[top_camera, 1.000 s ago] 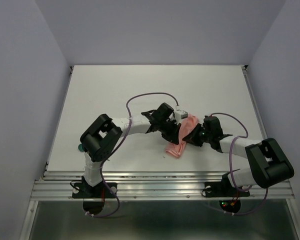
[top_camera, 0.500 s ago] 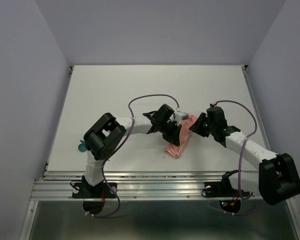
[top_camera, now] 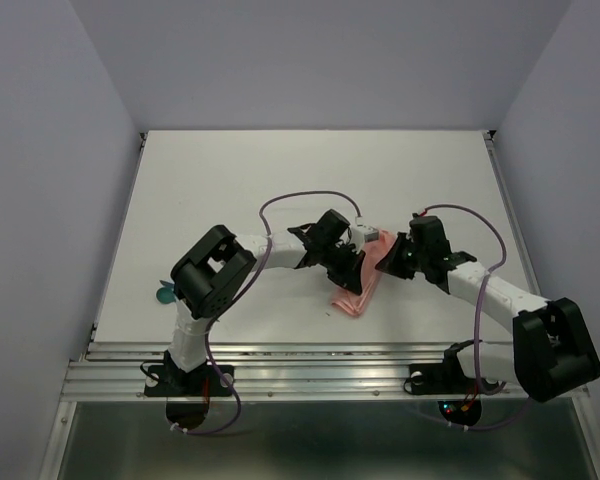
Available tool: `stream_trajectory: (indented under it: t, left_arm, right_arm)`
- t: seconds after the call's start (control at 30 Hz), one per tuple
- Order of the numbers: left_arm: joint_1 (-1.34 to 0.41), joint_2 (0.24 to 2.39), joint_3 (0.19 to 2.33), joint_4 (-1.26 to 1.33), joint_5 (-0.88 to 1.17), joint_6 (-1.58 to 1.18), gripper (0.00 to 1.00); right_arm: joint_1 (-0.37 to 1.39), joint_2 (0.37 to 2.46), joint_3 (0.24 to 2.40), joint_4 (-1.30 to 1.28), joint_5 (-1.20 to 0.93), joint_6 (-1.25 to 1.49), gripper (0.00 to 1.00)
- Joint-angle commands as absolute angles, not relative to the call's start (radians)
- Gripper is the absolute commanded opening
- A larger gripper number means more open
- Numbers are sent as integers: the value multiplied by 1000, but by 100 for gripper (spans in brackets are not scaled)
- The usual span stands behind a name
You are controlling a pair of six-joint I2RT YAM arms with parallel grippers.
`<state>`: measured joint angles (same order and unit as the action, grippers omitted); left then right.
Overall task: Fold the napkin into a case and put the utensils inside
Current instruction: Fold the 2/3-rectangle-folded napkin at the center of the board.
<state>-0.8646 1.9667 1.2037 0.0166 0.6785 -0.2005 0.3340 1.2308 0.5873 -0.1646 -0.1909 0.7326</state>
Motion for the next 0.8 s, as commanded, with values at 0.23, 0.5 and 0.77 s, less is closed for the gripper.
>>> stream_trajectory:
  t: [0.23, 0.5, 0.77]
  left_arm:
    - [-884, 2005, 1189, 35, 707, -192, 0]
    - [-882, 1999, 1200, 41, 707, -192, 0]
    - [-882, 2000, 1218, 40, 715, -192, 0]
  right_arm:
    - [342, 1356, 692, -150, -46, 746, 1]
    - [342, 1505, 782, -215, 49, 773, 1]
    - [342, 1378, 801, -255, 94, 769, 1]
